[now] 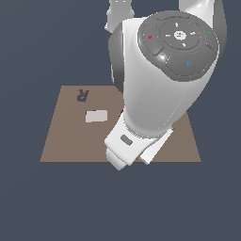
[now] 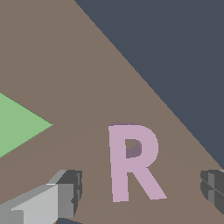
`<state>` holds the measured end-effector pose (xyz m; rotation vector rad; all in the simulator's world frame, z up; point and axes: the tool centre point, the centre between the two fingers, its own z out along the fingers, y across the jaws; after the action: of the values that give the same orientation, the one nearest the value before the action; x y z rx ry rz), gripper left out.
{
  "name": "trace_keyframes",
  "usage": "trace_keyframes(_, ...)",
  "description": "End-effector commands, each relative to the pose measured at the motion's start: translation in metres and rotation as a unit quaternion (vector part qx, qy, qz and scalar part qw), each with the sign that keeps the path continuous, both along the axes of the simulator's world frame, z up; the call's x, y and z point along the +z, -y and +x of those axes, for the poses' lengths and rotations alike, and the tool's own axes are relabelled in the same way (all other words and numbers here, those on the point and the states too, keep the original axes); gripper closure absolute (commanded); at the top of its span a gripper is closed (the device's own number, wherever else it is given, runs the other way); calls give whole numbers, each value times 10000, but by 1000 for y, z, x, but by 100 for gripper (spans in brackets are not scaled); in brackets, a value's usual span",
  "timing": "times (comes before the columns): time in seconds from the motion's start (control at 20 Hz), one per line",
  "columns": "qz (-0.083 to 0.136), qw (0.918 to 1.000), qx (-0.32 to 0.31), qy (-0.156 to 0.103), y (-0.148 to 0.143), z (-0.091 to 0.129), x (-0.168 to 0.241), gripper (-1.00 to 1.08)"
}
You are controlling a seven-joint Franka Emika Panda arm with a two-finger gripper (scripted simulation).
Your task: Insert a designated object into the corresponding slot on a board.
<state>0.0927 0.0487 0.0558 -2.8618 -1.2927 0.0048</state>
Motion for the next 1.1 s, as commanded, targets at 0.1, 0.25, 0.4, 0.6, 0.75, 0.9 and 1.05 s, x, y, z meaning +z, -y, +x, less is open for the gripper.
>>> trace_keyframes(0.1,1,9997,238,15,-6,5,-5,-92)
trace_keyframes(0.25,1,9996,280,17,-7,6,-6,-92)
trace_keyframes(0.4,2,9997,256,13,-7,5,-7,-92)
trace_keyframes(0.6,1,9996,273,16,-7,5,-19,-92)
trace_keyframes(0.75,0,9996,280,16,-7,5,-25,-92)
trace_keyframes(0.9,0,9996,284,17,-7,5,-26,108)
trace_keyframes(1.05,0,9996,284,17,-7,5,-26,108)
